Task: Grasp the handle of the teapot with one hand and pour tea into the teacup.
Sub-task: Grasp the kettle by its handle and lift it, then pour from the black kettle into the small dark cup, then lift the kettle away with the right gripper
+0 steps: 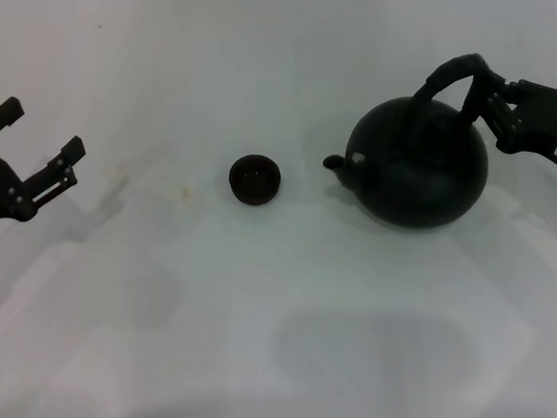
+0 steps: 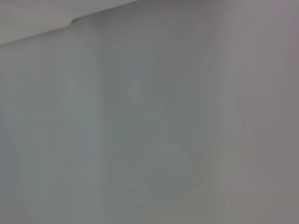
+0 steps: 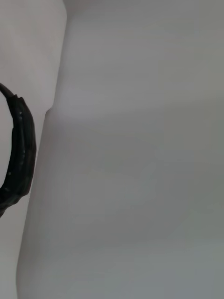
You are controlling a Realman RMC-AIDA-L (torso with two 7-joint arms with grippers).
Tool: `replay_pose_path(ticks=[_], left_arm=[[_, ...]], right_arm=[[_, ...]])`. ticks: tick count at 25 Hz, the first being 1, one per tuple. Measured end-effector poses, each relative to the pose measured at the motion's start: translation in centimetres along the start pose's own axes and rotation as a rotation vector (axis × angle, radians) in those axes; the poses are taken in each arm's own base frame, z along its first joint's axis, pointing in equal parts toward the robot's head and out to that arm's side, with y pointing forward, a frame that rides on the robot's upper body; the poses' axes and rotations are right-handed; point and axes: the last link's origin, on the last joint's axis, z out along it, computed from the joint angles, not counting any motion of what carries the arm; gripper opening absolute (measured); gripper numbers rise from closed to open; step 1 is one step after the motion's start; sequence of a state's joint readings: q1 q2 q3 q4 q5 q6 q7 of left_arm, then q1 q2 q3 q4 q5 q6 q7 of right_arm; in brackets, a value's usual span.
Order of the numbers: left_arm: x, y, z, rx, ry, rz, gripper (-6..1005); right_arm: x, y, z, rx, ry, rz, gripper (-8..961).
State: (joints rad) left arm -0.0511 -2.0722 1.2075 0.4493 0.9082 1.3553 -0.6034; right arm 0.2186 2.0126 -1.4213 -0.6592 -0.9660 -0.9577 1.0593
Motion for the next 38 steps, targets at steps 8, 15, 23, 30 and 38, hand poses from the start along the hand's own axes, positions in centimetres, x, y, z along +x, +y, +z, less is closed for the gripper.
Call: replay_pose_path(ticks=[8,15,23,30,38], left_arm=[[0.1,0.4,-0.3,-0.009,0.014,-0.005,876],[0.1,0.4,-0.4,-0.011,0.013,-0.002,876],[0.1,0.5,-0.4,-0.017,0.017,-0.001,876],[0.0,0.7,-0.9,-0.014,0.015,-0.007,876],[-0.3,0.8,-1.4,-0.002,0.006,-0.014,875]], right_arm=[[-1.4,0.7,0.2,-0.054,-0.05,-0.048,127],[-3.0,1.6,0.1,-0.096,-0.105,-0.13,127],[-4.4,3.5,0.5,-0.14,-0.163,-0.331,128],[-6.1,4.3,2.2,-0.057,-0.124,-0.425,128],[-6.7,5.4,3.0,0.015,-0.08,-0.477,127]])
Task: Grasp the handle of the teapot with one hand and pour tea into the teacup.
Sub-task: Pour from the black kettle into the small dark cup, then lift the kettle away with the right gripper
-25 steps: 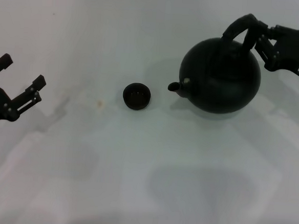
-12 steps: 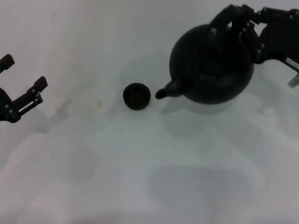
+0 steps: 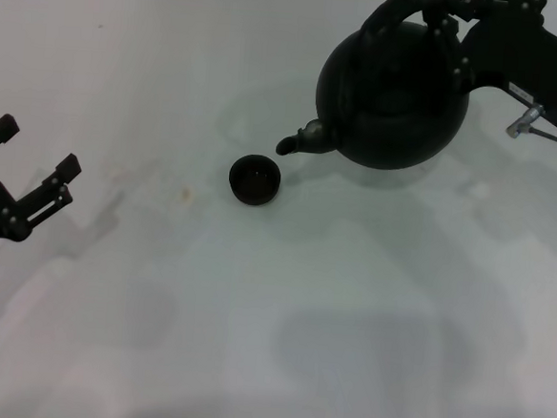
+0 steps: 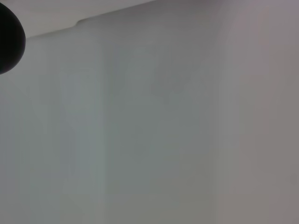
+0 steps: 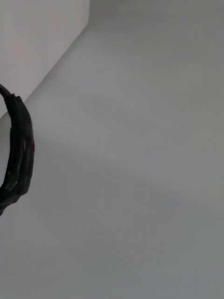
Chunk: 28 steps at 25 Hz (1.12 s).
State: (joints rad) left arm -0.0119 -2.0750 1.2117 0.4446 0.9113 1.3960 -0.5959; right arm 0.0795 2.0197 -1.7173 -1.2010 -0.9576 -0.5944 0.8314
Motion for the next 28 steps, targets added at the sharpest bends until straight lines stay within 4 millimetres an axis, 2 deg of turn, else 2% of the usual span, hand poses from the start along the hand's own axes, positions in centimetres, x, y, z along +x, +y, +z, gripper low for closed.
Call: replay_pose_path(ticks=[14,28], left_arm=[[-0.8,0.1,-1.6,0.04,-0.028,0.016,875],[-1.1,0.1,-1.9,0.054,-0.043,0.01,875]], right_arm=[[-0.6,1.5,0.9,0.041,0.065,-0.088,122],[-1.4,3.0,2.0,0.061,0.111,-0.179,116]])
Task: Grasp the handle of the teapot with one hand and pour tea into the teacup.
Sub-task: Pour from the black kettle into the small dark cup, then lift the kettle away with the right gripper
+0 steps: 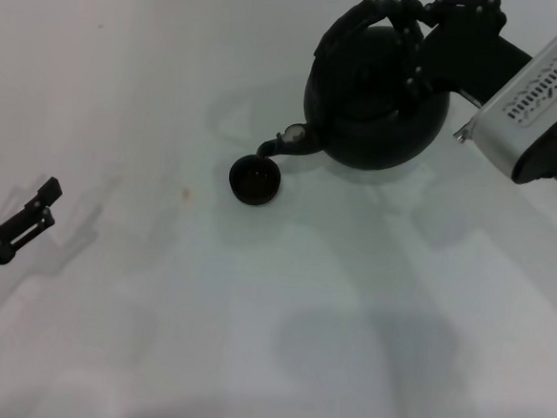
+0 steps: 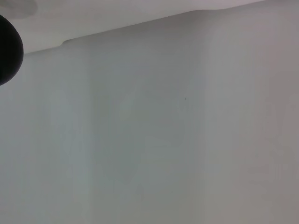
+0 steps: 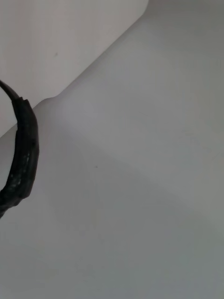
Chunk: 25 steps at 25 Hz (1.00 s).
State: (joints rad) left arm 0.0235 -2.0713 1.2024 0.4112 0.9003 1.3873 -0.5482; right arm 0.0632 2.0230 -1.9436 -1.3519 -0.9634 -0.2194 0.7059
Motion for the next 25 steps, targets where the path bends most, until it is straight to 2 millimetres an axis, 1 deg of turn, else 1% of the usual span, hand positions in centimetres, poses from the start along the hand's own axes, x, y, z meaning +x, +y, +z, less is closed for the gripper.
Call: replay_pose_path(ticks=[15,25], left_arm=[[0.0,-0.1,-0.1,0.012,0.001,0.0,875],[-0.1,-0.1,0.0,0.01,-0.001,-0.001,875]], right_arm=[[-0.9,1.1,0.4,0.023,0.041,-0.086,109],[-0.9,1.7,0.5,0.034,0.078,-0.139,107]])
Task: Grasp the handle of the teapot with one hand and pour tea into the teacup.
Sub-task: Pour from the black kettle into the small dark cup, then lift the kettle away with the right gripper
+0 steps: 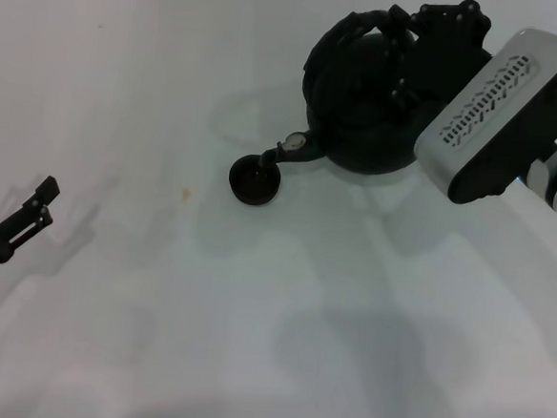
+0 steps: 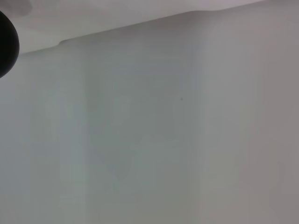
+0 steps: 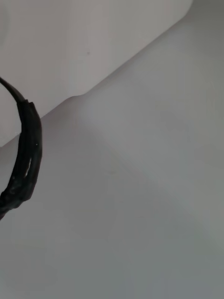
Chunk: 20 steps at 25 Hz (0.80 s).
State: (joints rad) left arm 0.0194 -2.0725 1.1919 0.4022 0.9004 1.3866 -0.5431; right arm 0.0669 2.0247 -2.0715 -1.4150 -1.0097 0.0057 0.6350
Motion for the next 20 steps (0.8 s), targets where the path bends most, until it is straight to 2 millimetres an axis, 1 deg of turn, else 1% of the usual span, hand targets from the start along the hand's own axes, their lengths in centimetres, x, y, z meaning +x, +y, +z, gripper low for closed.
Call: replay_pose_path(ticks=[9,20], left_arm=[[0.0,0.0,0.1,0.001,0.0,0.01,876],[0.0,-0.3,0.0,0.013,-0.001,0.011,875]], right_arm=[[-0.3,0.4,0.2,0.004,0.018,-0.041,104],[-1.3,0.7,0.3,0.006,0.0,-0.059,103]])
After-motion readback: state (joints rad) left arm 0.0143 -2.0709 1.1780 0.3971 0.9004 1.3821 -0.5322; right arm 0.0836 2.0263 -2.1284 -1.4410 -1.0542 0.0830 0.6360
